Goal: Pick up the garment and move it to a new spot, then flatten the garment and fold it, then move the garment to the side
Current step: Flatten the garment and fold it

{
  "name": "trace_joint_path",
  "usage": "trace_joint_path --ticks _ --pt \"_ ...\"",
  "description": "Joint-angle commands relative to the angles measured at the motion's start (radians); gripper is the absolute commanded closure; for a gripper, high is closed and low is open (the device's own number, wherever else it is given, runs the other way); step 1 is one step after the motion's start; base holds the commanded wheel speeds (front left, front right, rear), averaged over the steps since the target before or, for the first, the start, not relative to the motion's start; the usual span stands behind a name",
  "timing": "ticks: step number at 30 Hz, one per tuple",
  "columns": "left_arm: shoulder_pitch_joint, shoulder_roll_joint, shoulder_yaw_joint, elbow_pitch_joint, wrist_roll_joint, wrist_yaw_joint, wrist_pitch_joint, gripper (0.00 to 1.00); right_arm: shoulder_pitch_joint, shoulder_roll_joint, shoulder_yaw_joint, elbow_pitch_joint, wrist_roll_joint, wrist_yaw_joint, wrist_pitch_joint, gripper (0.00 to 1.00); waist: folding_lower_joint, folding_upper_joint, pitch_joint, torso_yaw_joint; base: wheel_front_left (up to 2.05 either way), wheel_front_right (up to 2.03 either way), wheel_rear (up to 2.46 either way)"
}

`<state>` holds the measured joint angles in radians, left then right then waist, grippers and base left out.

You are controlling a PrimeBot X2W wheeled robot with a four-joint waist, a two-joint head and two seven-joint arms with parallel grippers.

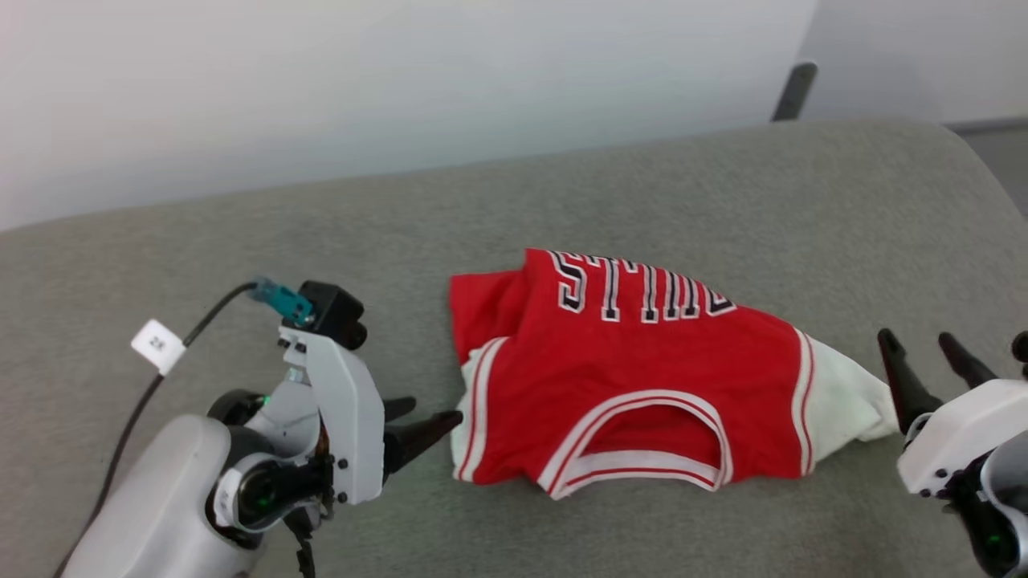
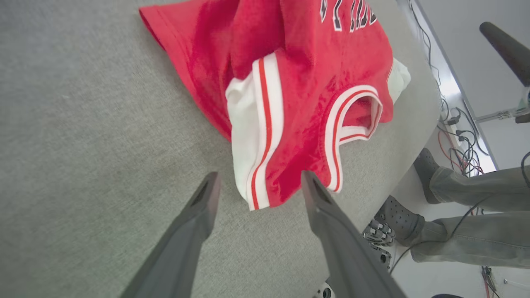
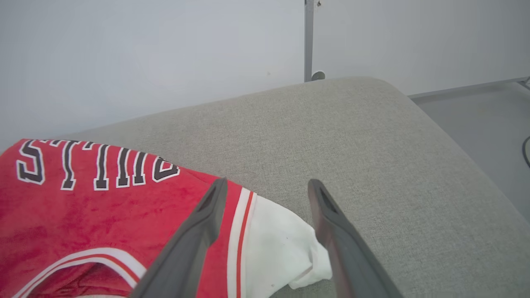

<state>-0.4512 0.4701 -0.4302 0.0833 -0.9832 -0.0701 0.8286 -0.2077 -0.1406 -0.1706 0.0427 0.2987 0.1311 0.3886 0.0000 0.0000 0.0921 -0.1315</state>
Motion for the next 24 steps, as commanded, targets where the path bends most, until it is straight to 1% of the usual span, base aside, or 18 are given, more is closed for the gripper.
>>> trace_joint_path --ticks 1,9,14,15,16,22,24 --pt "-0.001 -0.006 -0.006 0.021 -0.003 -0.002 0.002 0.00 0.017 0.014 0.000 -0.008 -0.006 -0.001 -0.003 0.00 0.0000 0.0000 0.042 -0.048 0.00 0.00 0.00" --pt "0.017 -0.012 -0.010 0.116 -0.028 -0.030 -0.025 0.00 0.001 0.038 -0.010 -0.012 -0.010 -0.001 -0.019 0.00 0.0000 0.0000 0.084 -0.083 0.00 0.00 0.00" --pt "0.009 -0.038 -0.008 0.184 -0.057 -0.041 -0.038 0.00 -0.010 0.046 -0.014 -0.009 -0.015 -0.001 -0.028 0.00 0.0000 0.0000 0.104 -0.083 0.00 0.00 0.00" --pt "0.005 -0.042 -0.009 0.197 -0.061 -0.043 -0.039 0.42 -0.012 0.047 -0.014 -0.007 -0.017 -0.001 -0.028 0.00 0.0000 0.0000 0.106 -0.081 0.00 0.00 0.00" --pt "-0.001 -0.044 -0.012 0.208 -0.062 -0.046 -0.042 1.00 -0.014 0.048 -0.013 -0.006 -0.017 -0.001 -0.030 0.00 0.0000 0.0000 0.108 -0.079 0.00 0.00 0.00" --pt "-0.036 -0.040 -0.009 0.247 -0.086 -0.055 -0.059 1.00 -0.022 0.050 -0.010 0.000 -0.021 -0.001 -0.036 0.00 0.0000 0.0000 0.109 -0.061 0.00 0.00 0.00" --pt "-0.046 -0.030 -0.005 0.247 -0.091 -0.057 -0.064 1.00 -0.020 0.050 -0.011 -0.001 -0.024 -0.001 -0.036 0.00 0.0000 0.0000 0.106 -0.053 0.00 0.00 0.00"
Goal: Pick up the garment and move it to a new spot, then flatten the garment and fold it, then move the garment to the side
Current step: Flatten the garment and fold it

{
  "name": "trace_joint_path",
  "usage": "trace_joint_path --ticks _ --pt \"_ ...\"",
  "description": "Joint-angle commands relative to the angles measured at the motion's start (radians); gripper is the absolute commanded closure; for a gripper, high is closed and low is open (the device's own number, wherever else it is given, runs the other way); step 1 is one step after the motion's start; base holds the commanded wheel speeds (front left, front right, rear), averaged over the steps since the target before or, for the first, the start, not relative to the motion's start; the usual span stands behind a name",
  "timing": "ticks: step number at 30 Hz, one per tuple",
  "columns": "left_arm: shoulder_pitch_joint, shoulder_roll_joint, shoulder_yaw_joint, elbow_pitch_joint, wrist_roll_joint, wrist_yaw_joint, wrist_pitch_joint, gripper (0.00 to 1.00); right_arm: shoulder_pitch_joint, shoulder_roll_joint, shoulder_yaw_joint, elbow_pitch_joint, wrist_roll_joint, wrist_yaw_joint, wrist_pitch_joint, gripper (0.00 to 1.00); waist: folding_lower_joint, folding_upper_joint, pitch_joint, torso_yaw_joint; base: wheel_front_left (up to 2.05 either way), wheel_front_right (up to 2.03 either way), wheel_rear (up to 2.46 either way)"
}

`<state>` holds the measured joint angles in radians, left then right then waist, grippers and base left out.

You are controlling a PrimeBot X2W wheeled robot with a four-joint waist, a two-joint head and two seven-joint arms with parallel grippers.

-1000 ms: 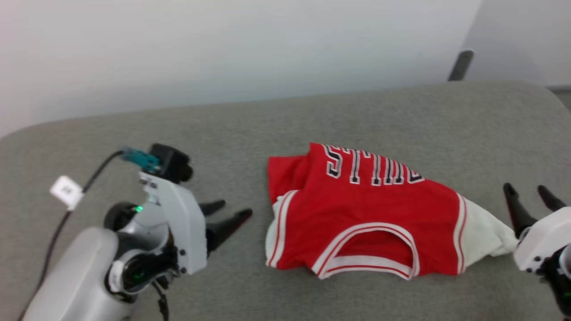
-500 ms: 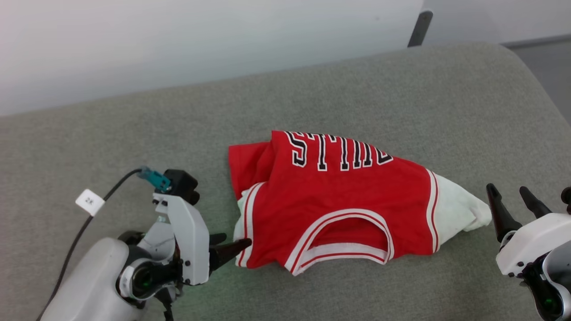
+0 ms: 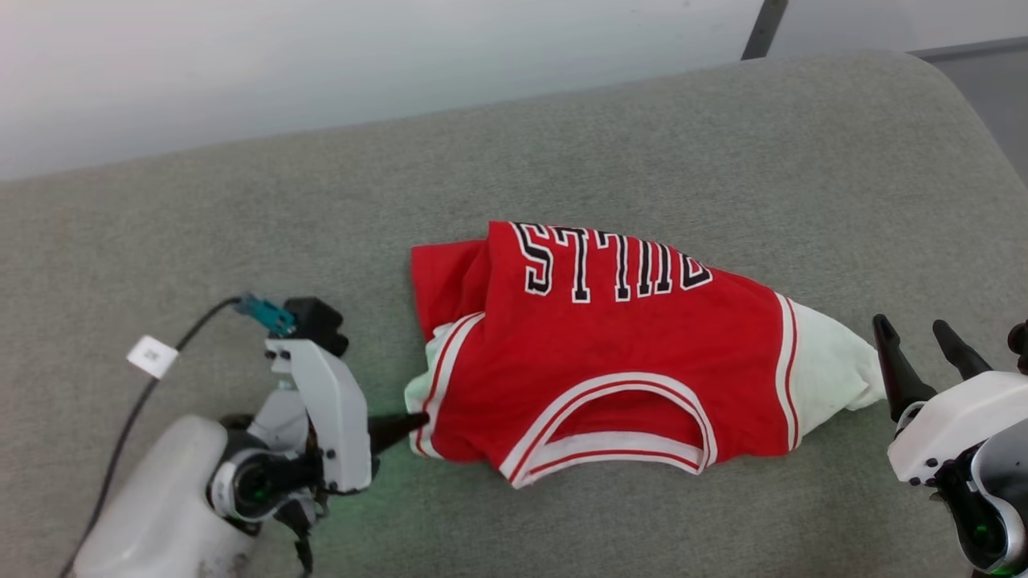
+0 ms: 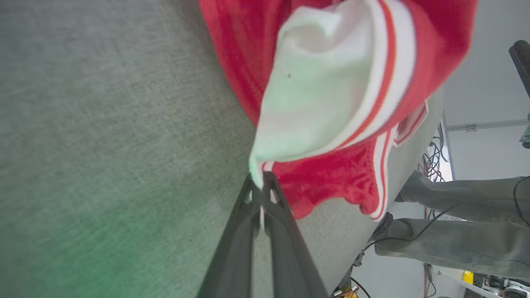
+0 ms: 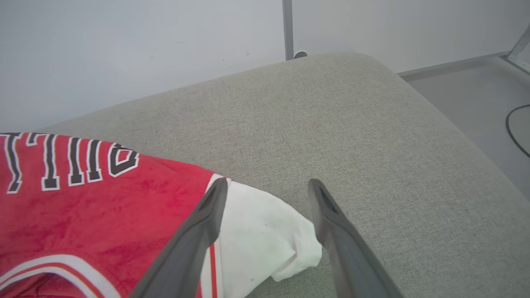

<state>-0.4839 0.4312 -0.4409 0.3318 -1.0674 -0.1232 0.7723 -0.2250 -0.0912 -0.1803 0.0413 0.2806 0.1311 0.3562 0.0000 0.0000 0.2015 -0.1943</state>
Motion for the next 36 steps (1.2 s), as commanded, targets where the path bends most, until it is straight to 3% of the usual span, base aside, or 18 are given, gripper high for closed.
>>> trace_joint_path --ticks 1,8,22,27,36 --pt "-0.019 0.015 0.008 -0.001 -0.005 -0.005 -0.010 1.00 0.001 0.000 -0.004 -0.001 -0.007 -0.001 -0.004 0.00 0.0000 0.0000 -0.006 0.016 0.00 0.00 0.00" --pt "-0.020 0.066 0.041 -0.002 -0.011 -0.004 -0.033 1.00 0.015 -0.002 -0.013 -0.003 -0.011 -0.001 0.002 0.00 0.0000 0.0000 -0.025 0.047 0.00 0.00 0.00" --pt "0.059 0.217 0.126 -0.008 0.006 0.043 -0.073 1.00 0.039 -0.004 -0.003 -0.004 -0.019 -0.001 0.012 0.00 0.0000 0.0000 -0.067 0.104 0.00 0.00 0.00" --pt "0.022 0.197 0.097 -0.096 0.016 0.033 -0.054 1.00 0.053 -0.002 0.007 -0.005 -0.017 -0.001 0.019 0.00 0.0000 0.0000 -0.078 0.108 0.00 0.00 0.00" --pt "-0.062 0.057 -0.051 -0.309 0.005 0.017 0.039 1.00 0.051 0.002 0.024 -0.005 -0.004 -0.001 0.016 0.00 0.0000 0.0000 -0.077 0.079 0.00 0.00 0.00"
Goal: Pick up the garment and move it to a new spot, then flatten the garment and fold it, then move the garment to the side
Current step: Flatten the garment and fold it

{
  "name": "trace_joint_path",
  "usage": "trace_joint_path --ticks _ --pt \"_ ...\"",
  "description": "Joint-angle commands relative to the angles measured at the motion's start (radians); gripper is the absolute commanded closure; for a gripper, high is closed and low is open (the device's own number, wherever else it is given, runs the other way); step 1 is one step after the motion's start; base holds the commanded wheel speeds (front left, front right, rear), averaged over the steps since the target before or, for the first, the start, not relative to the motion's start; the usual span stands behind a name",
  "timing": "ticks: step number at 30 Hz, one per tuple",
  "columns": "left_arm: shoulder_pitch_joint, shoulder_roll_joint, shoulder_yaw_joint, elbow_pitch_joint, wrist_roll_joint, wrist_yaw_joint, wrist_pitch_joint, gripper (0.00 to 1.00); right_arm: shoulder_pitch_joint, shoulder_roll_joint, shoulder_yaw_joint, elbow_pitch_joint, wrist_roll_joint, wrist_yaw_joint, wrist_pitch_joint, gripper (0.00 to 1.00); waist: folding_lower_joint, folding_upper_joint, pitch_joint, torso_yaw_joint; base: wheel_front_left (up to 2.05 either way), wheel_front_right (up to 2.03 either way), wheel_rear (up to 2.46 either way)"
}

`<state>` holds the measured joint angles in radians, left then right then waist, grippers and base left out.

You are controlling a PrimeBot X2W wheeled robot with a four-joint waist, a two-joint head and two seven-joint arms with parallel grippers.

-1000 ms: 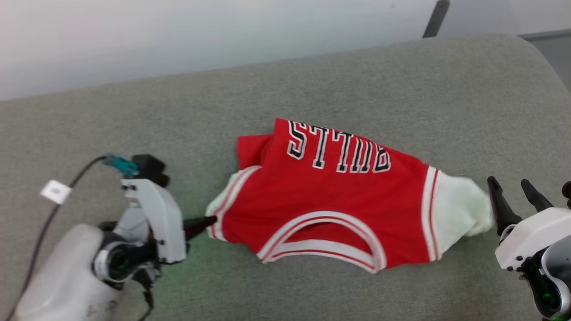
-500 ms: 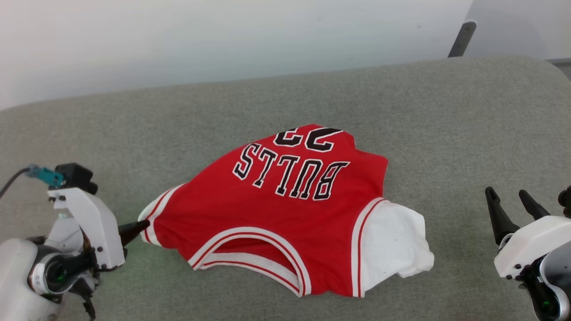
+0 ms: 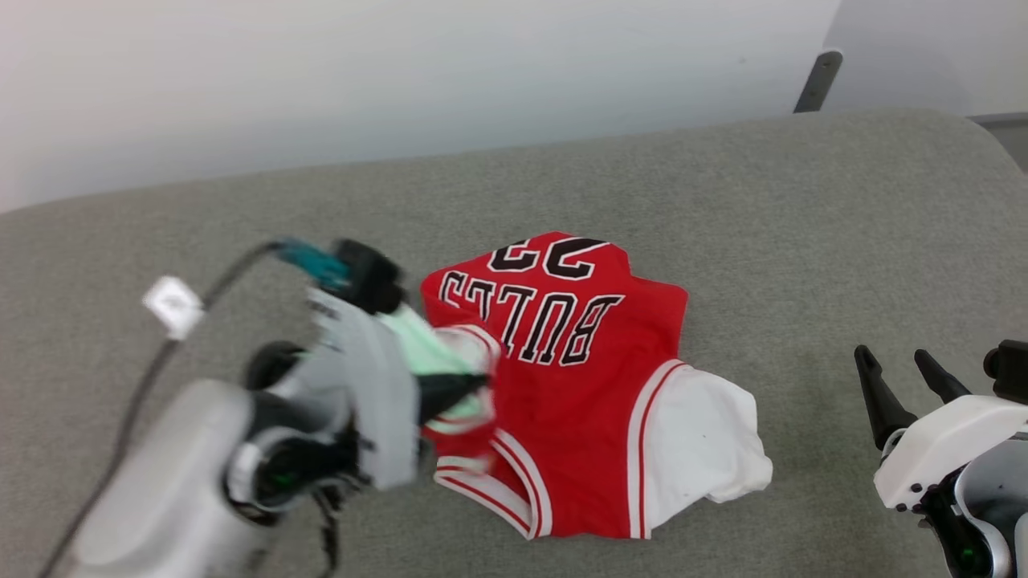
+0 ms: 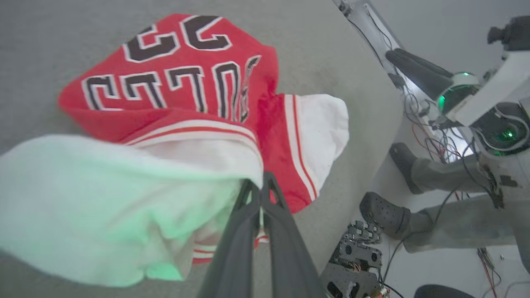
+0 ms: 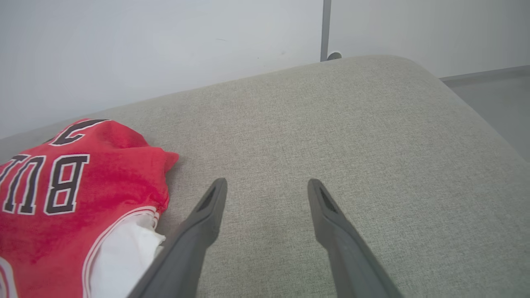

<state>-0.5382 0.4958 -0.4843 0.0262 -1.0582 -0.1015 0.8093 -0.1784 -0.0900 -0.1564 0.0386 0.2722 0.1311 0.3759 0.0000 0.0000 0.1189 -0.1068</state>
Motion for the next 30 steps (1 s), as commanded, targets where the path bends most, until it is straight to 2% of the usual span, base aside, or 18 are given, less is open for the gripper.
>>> trace_joint_path --ticks 1,4,6,8,10,12,13,15,16,17,18,19,25,30 --pt "-0.011 -0.016 -0.026 -0.013 0.003 -0.007 0.011 1.00 0.003 0.002 0.002 -0.003 0.007 -0.001 -0.005 0.00 0.0000 0.0000 0.009 -0.014 0.00 0.00 0.00" --pt "-0.004 -0.040 -0.080 -0.020 0.024 -0.013 0.025 0.96 -0.004 0.005 0.007 0.000 0.012 -0.001 -0.009 0.00 0.0000 0.0000 0.024 -0.031 0.00 0.00 0.00" --pt "0.010 -0.051 -0.114 -0.010 0.042 -0.015 0.022 0.87 -0.009 0.007 0.009 0.004 0.015 -0.001 -0.015 0.00 0.0000 0.0000 0.033 -0.041 0.00 0.00 0.00" --pt "0.025 -0.058 -0.144 0.012 0.054 -0.020 0.014 0.86 -0.013 0.009 0.012 0.005 0.017 -0.001 -0.021 0.00 0.0000 0.0000 0.043 -0.050 0.00 0.00 0.00" --pt "0.035 -0.070 -0.165 0.037 0.066 -0.023 -0.005 0.75 -0.016 0.013 0.014 0.008 0.019 -0.001 -0.027 0.00 0.0000 0.0000 0.053 -0.057 0.00 0.00 0.00" --pt "0.044 -0.074 -0.191 0.063 0.091 -0.024 -0.027 0.74 -0.017 0.015 0.013 0.011 0.019 -0.001 -0.034 0.00 0.0000 0.0000 0.060 -0.061 0.00 0.00 0.00" --pt "0.047 -0.077 -0.205 0.076 0.103 -0.026 -0.042 0.64 -0.017 0.017 0.013 0.013 0.022 -0.001 -0.037 0.00 0.0000 0.0000 0.063 -0.063 0.00 0.00 0.00" --pt "0.048 -0.082 -0.231 0.106 0.130 -0.028 -0.069 0.59 -0.016 0.020 0.015 0.019 0.023 -0.001 -0.044 0.00 0.0000 0.0000 0.067 -0.063 0.00 0.00 0.00" --pt "0.044 -0.084 -0.244 0.118 0.141 -0.029 -0.081 0.52 -0.016 0.022 0.016 0.020 0.024 -0.001 -0.045 0.00 0.0000 0.0000 0.069 -0.062 0.00 0.00 0.00" --pt "0.041 -0.088 -0.254 0.131 0.146 -0.029 -0.090 0.22 -0.017 0.023 0.017 0.021 0.026 -0.001 -0.049 0.00 0.0000 0.0000 0.070 -0.060 0.00 0.00 0.00" --pt "0.034 -0.088 -0.261 0.140 0.156 -0.030 -0.100 0.06 -0.018 0.023 0.018 0.023 0.026 -0.001 -0.050 0.00 0.0000 0.0000 0.070 -0.058 0.00 0.00 0.00" --pt "0.027 -0.087 -0.263 0.148 0.159 -0.030 -0.110 0.00 -0.021 0.024 0.021 0.022 0.024 -0.001 -0.053 0.00 0.0000 0.0000 0.070 -0.056 0.00 0.00 0.00" --pt "-0.014 -0.068 -0.229 0.151 0.120 -0.027 -0.116 0.00 -0.029 0.019 0.028 0.009 0.019 -0.001 -0.075 0.00 0.0000 0.0000 0.057 -0.034 0.00 0.00 0.00" --pt "-0.035 -0.022 -0.177 0.081 0.071 0.002 -0.072 0.00 -0.022 0.011 0.040 -0.017 0.009 -0.001 -0.098 0.00 0.0000 0.0000 0.033 -0.013 0.00 0.00 0.00"
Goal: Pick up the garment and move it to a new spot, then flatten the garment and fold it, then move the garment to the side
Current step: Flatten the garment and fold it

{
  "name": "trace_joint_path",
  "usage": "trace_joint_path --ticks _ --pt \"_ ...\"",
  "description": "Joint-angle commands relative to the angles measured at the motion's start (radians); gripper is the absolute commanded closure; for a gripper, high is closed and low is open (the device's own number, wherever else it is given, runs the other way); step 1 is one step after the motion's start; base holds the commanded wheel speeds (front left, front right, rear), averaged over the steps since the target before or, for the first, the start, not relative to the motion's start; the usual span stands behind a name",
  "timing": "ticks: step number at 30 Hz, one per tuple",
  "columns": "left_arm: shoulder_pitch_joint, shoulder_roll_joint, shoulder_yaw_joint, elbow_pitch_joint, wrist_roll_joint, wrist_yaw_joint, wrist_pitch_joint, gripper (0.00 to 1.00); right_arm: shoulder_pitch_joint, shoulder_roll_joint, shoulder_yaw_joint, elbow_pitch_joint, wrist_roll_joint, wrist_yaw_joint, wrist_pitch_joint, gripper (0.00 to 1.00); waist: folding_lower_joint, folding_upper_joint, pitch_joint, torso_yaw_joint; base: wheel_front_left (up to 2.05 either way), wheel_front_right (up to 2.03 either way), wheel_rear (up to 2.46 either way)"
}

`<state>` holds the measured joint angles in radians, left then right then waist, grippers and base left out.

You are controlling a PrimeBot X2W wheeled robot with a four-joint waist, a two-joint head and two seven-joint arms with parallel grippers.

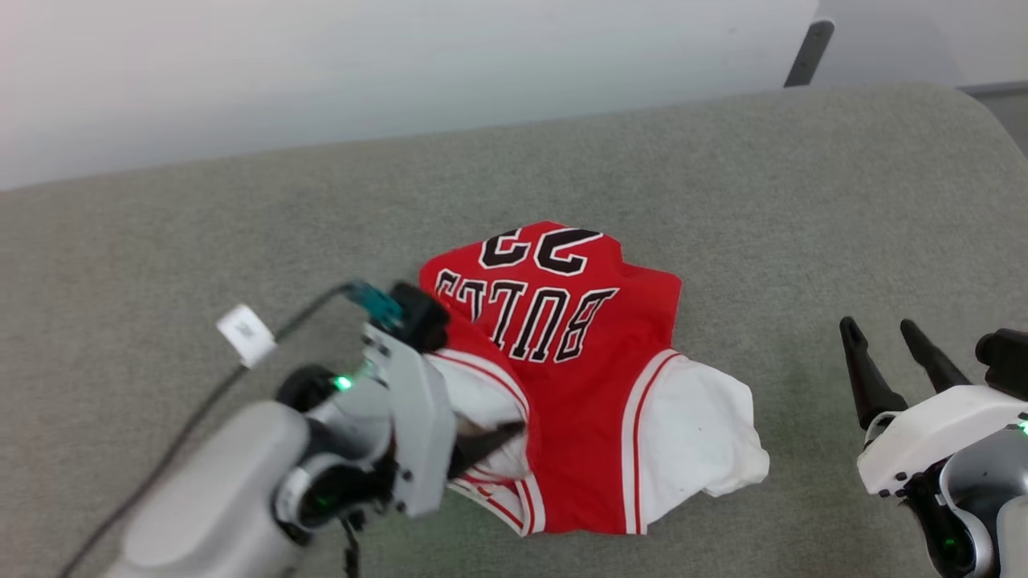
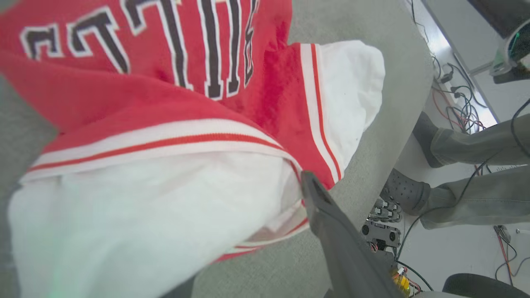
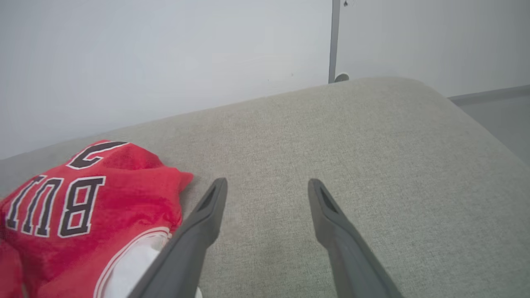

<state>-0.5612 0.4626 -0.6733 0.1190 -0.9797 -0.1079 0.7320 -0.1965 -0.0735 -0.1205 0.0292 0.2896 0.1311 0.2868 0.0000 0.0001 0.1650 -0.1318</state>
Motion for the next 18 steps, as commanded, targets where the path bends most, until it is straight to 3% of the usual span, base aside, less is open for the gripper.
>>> trace_joint_path --ticks 1,6,13,18 --pt "-0.015 0.022 0.025 -0.030 -0.014 0.017 0.009 0.00 -0.001 -0.008 0.005 -0.015 -0.012 -0.001 -0.015 0.00 0.0000 -0.0001 -0.019 0.016 0.00 0.00 0.00" --pt "-0.024 0.081 0.072 -0.081 -0.018 0.056 0.023 0.00 0.011 -0.016 0.018 -0.049 -0.029 -0.001 -0.037 0.00 0.0000 -0.0001 -0.042 0.034 0.00 0.00 0.00" --pt "0.013 0.095 0.098 -0.122 -0.076 0.081 0.049 0.00 0.028 -0.010 0.029 -0.079 -0.031 -0.001 -0.034 0.00 0.0000 -0.0001 -0.062 0.044 0.00 0.00 0.00" --pt "0.015 0.118 0.090 -0.144 -0.054 0.092 0.055 0.00 0.037 -0.009 0.031 -0.090 -0.028 -0.001 -0.025 0.00 0.0000 -0.0001 -0.068 0.048 0.00 0.00 0.00"
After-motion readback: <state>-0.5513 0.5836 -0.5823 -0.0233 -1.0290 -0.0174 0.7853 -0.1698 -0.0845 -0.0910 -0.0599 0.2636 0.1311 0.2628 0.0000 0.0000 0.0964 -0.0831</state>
